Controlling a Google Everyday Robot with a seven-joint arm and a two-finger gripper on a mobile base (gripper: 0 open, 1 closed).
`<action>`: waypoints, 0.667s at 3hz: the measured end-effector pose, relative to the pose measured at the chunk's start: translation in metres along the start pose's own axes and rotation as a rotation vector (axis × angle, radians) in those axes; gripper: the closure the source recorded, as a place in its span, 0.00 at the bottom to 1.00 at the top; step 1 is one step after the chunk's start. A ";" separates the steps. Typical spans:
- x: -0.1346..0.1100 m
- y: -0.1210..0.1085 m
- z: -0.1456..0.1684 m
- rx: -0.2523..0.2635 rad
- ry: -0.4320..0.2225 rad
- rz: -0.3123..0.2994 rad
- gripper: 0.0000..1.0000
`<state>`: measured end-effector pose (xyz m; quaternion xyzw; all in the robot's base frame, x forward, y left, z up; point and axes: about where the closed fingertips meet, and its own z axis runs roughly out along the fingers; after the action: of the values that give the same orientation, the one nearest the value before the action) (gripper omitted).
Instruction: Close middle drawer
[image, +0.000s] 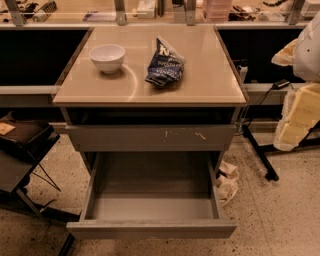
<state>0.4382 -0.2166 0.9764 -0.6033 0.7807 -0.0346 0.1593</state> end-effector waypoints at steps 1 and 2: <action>0.000 0.000 0.000 0.000 0.000 0.000 0.00; -0.007 0.020 0.033 -0.054 -0.024 -0.019 0.00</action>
Offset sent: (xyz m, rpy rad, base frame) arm -0.0332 0.0693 -0.1537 0.1258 0.2082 0.1540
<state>0.4309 -0.2000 0.9417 -0.6151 0.7737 -0.0078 0.1518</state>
